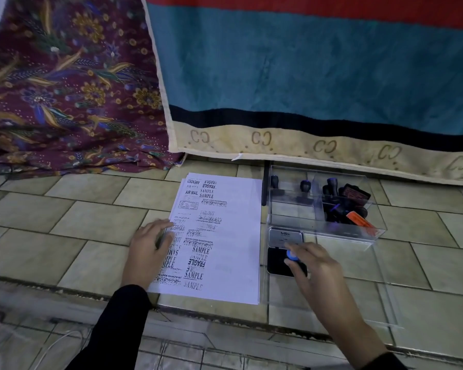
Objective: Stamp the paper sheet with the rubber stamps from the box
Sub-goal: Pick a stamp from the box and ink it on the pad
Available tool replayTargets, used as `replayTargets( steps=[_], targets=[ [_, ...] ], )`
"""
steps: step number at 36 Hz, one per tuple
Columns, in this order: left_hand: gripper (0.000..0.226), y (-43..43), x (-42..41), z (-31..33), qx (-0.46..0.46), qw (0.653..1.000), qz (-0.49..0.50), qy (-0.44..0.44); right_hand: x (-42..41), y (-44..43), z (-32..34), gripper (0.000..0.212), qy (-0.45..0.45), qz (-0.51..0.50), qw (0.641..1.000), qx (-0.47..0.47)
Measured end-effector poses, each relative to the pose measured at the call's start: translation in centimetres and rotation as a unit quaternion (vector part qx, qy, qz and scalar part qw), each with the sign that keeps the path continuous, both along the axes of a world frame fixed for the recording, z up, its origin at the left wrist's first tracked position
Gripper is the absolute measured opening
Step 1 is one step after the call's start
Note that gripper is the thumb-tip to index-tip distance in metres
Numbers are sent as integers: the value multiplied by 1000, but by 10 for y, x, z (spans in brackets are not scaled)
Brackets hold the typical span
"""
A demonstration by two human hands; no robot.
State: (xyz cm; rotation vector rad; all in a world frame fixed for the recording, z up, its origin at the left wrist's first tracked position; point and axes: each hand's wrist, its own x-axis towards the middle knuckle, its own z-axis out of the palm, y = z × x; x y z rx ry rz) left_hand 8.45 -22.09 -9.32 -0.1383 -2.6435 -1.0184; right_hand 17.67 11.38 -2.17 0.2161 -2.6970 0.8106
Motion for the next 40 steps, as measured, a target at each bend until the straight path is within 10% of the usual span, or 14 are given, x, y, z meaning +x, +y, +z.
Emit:
replayTargets(
  steps=[8, 40],
  targets=[
    [29, -7, -6, -8, -11, 1000, -7, -2, -67, -45, 43, 22, 13, 21, 987, -161],
    [40, -7, -9, -11, -9, 1000, -1, 3, -174, -140, -4, 4, -62, 106, 991, -53]
  ],
)
